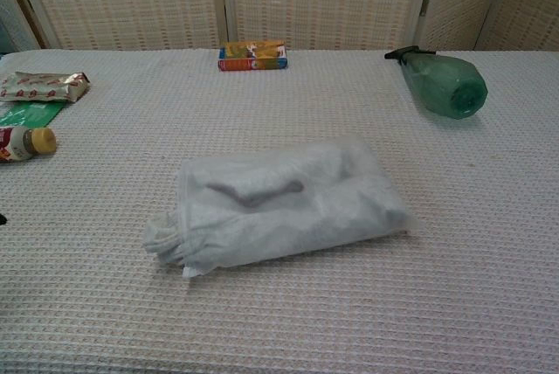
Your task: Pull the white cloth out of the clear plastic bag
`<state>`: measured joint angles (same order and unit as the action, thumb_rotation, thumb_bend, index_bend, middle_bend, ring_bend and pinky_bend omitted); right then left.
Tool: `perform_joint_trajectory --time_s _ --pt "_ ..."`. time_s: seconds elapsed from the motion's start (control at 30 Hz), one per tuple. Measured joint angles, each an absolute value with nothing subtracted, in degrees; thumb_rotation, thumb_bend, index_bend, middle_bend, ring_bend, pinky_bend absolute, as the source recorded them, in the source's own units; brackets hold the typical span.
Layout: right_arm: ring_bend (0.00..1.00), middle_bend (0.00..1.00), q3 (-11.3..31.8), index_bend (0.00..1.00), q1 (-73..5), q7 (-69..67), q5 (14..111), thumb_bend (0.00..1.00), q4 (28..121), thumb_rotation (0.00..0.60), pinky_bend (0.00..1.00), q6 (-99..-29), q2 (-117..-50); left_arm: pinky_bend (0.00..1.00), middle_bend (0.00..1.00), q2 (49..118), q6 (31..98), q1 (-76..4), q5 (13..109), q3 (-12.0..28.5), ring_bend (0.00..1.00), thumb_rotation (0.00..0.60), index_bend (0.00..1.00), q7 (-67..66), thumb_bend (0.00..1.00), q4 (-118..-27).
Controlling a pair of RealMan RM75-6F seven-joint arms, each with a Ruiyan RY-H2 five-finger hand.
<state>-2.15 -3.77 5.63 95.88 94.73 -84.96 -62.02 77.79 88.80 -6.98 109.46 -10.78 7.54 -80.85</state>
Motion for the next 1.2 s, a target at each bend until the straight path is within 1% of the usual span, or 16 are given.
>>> perform_joint_trajectory --time_s 0.03,0.07,0.2,0.37,0.47,0.63,0.87,1.2 --pt "0.0 0.0 -2.2 0.02 -3.9 5.9 95.9 0.09 94.8 0.6 0.0 -84.7 -62.2 1.0 0.98 79.7 89.2 -7.0 110.1 -10.6 0.97 0.589 0.29 7.6 0.2 -79.3" --pt "0.0 0.0 -2.3 0.02 -4.0 6.2 96.0 0.09 94.9 0.6 0.0 -84.4 -62.3 1.0 1.0 82.3 89.7 -7.2 110.8 -10.3 1.0 0.599 0.31 7.7 0.2 -77.1" --pt "0.0 0.0 -2.4 0.02 -4.5 7.3 96.1 0.09 95.0 0.6 0.0 -83.2 -63.1 1.0 1.0 90.5 90.0 -8.4 112.4 -8.9 1.0 0.6 0.37 7.5 0.2 -70.1" --pt "0.0 0.0 -2.5 0.02 -5.1 8.1 95.5 0.09 95.0 0.6 0.0 -81.7 -63.5 1.0 1.0 97.8 89.8 -10.5 111.8 -5.4 1.0 0.6 0.34 6.0 0.23 -65.2" --pt "0.0 0.0 -2.5 0.02 -5.3 7.9 95.2 0.09 95.1 0.6 0.0 -81.3 -63.4 1.0 1.0 101.2 90.7 -11.5 111.6 -4.1 1.0 0.6 0.35 6.0 0.25 -61.7" --pt "0.0 0.0 -2.7 0.02 -5.4 7.4 95.3 0.09 95.3 0.6 0.0 -81.1 -62.9 1.0 1.0 106.0 92.1 -13.2 111.4 -3.1 1.0 0.6 0.39 6.7 0.29 -55.3" --pt "0.0 0.0 -3.1 0.02 -5.8 6.5 95.4 0.09 95.5 0.6 0.0 -80.3 -62.3 1.0 1.0 111.9 93.4 -15.0 110.7 -3.0 1.0 0.6 0.4 7.8 0.3 -46.5" --pt "0.0 0.0 -3.3 0.02 -6.0 6.0 95.4 0.09 95.7 0.6 0.0 -80.0 -61.8 1.0 1.0 117.3 94.9 -17.3 108.6 -2.8 1.0 0.6 0.46 10.9 0.35 -36.2"
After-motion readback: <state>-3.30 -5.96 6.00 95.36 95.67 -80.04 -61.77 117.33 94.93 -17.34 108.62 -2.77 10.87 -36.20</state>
